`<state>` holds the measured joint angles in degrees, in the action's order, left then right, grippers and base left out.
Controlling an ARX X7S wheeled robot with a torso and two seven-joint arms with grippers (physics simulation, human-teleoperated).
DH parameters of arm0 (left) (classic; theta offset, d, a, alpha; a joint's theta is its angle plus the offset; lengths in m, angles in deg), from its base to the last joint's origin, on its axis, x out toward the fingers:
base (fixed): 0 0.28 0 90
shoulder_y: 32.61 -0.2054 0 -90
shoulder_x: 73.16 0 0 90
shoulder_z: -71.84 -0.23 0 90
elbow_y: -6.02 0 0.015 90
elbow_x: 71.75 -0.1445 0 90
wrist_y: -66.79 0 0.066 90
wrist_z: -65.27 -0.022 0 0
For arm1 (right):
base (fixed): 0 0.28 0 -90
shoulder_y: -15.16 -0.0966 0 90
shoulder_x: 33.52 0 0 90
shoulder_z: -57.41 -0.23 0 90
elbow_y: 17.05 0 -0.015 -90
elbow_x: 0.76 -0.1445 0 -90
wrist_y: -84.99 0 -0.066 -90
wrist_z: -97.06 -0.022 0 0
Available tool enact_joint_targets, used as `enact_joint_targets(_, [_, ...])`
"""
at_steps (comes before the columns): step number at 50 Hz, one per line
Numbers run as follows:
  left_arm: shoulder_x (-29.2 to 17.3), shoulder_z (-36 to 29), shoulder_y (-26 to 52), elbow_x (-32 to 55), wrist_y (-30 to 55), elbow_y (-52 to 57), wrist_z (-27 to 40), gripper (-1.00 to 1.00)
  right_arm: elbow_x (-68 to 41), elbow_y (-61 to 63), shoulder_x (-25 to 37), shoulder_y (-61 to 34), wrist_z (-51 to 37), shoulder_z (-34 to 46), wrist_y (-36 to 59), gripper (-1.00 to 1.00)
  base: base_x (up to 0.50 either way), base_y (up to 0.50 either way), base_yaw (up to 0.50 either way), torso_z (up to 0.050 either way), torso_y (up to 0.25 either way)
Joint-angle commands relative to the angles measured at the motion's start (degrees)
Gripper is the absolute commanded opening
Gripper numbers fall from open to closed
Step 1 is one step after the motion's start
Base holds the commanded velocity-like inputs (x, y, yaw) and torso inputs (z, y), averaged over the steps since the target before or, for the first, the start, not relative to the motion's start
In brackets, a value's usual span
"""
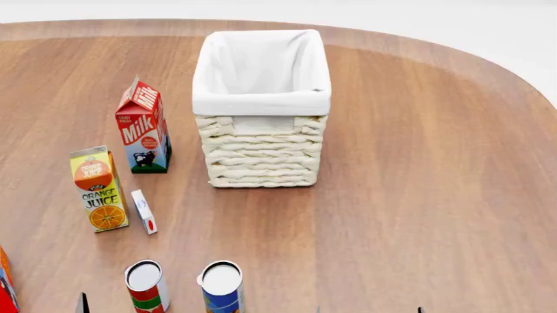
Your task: Pick up the alphabet soup, and put it in the basket.
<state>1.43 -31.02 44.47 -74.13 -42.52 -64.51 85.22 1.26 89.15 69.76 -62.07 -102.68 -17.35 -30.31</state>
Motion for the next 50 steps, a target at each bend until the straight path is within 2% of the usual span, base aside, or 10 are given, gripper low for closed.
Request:
enact_joint_targets(1, [-0.24,-0.22,0.04,0.03,-0.15,-0.07,0.35,1.0,-0.16,0.09,0.29,-0.01,-0.32,0.34,-0.01,1.0,0.21,0.0,0.0,0.0,0.0])
enact_joint_targets(50, [-1.24,-1.22,0.01,0.35,-0.13,0.33,1.51,1.0,-0.43,-0.39,1.34,-0.58,-1.64,1.68,0.02,1.0,0.21,0.0,0.0,0.0,0.0])
